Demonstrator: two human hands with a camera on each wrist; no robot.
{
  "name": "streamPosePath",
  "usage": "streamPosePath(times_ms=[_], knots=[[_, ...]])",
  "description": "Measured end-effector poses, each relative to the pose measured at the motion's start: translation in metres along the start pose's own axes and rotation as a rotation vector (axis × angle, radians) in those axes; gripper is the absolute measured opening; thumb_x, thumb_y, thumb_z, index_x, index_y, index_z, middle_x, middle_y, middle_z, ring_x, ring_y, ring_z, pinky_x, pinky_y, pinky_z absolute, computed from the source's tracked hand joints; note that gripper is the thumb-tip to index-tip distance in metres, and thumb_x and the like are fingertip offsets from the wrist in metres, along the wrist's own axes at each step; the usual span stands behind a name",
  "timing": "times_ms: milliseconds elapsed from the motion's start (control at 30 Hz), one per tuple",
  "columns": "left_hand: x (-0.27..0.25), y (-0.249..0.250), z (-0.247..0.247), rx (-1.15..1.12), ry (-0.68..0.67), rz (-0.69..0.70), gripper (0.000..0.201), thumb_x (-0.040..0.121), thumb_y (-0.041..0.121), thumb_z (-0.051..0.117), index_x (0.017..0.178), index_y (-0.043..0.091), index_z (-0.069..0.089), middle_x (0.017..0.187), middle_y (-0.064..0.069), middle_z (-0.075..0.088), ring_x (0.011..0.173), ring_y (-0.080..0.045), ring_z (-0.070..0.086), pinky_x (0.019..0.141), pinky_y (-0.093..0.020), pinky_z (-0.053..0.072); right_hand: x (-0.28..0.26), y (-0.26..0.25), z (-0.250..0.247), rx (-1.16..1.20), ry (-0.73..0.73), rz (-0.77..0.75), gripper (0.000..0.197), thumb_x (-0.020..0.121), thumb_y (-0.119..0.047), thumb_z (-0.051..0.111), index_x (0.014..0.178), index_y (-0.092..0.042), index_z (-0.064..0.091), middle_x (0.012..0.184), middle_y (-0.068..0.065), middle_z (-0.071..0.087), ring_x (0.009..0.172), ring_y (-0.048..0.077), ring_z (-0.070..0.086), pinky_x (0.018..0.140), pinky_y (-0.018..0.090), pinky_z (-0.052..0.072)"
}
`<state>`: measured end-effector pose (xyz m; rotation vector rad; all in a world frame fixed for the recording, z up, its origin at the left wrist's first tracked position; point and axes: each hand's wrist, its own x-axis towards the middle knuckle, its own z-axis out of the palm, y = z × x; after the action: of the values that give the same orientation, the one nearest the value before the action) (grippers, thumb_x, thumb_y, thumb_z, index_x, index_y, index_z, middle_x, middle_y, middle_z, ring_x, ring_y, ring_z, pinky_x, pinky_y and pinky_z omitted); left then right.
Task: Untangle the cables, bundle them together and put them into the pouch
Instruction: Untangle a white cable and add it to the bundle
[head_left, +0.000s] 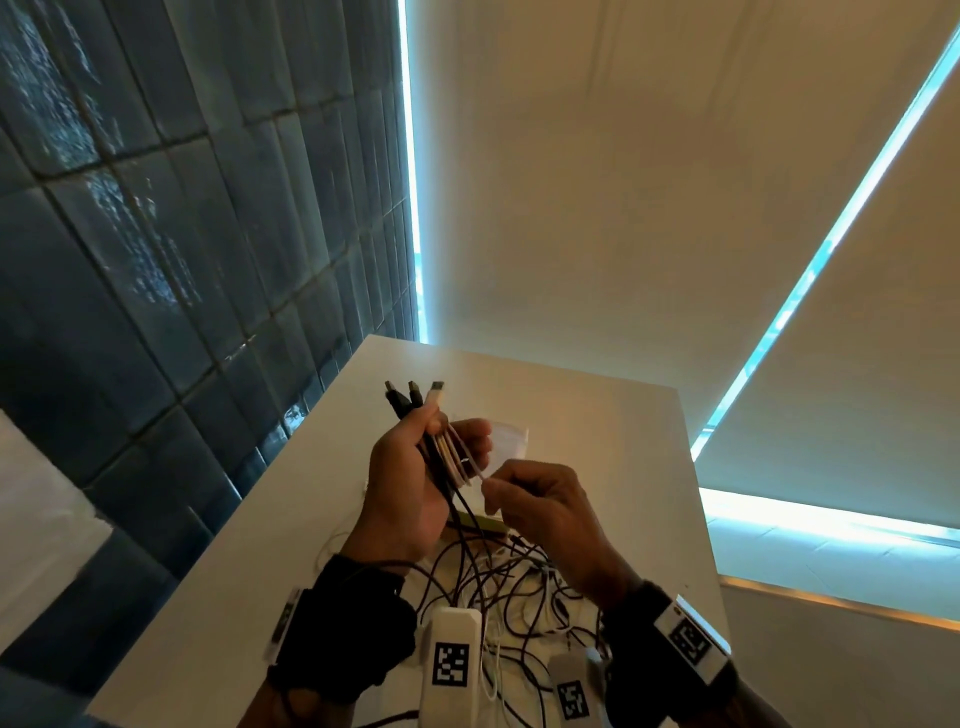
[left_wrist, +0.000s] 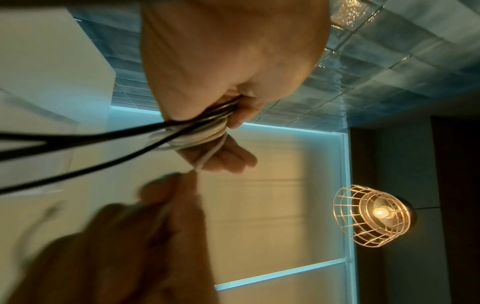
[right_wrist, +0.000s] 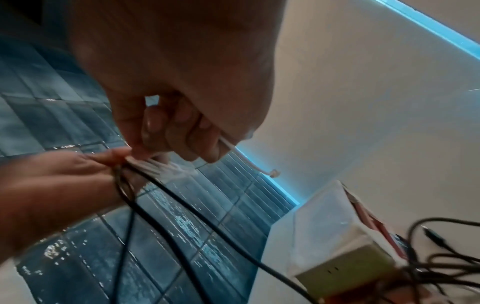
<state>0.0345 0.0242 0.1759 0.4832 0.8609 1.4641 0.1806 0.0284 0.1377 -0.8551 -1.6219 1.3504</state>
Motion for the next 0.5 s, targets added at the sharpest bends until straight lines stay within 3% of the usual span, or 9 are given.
streamPosePath(times_ms=[67,100,200,500], knots=[[0.001,0.007,0.000,-0.110,-0.035,0.015,0.035,0.098,0.029,0.042,0.065,0.017,0.042,0.061,-0.005,0.057,0.057,-0.018,0.057,0.061,-0.031,0.048,-0.006,0.011,0.000,0.061,-0.042,0.062,0.022,0.092,-0.017,0.060,0.071,-0.012,0.066,0.061,-0.005,0.057,0.058,0.015,0.047,0.058,0.027,0.037],[0.002,0.010,0.001,-0.123,-0.053,0.027,0.036,0.098,0.029,0.042,0.064,0.018,0.041,0.056,-0.001,0.049,0.051,-0.015,0.048,0.055,-0.028,0.042,-0.009,0.016,0.000,0.079,-0.049,0.091,0.022,0.093,-0.018,0.060,0.072,-0.012,0.066,0.062,-0.007,0.059,0.058,0.013,0.047,0.058,0.026,0.037],[0.003,0.016,0.002,-0.076,-0.091,0.077,0.038,0.099,0.029,0.042,0.062,0.019,0.038,0.053,0.003,0.032,0.046,-0.011,0.027,0.048,-0.027,0.025,-0.015,0.032,-0.005,0.066,-0.044,0.147,0.025,0.096,-0.012,0.052,0.073,-0.007,0.061,0.053,-0.013,0.052,0.048,-0.001,0.039,0.049,0.012,0.032],[-0.001,0.017,-0.001,-0.015,-0.143,0.081,0.041,0.100,0.026,0.038,0.059,0.020,0.038,0.049,0.005,0.027,0.042,-0.009,0.022,0.043,-0.025,0.022,-0.022,0.066,-0.018,0.008,-0.052,0.242,0.028,0.099,-0.017,0.049,0.076,-0.005,0.059,0.052,-0.012,0.043,0.046,-0.001,0.034,0.046,0.011,0.029]])
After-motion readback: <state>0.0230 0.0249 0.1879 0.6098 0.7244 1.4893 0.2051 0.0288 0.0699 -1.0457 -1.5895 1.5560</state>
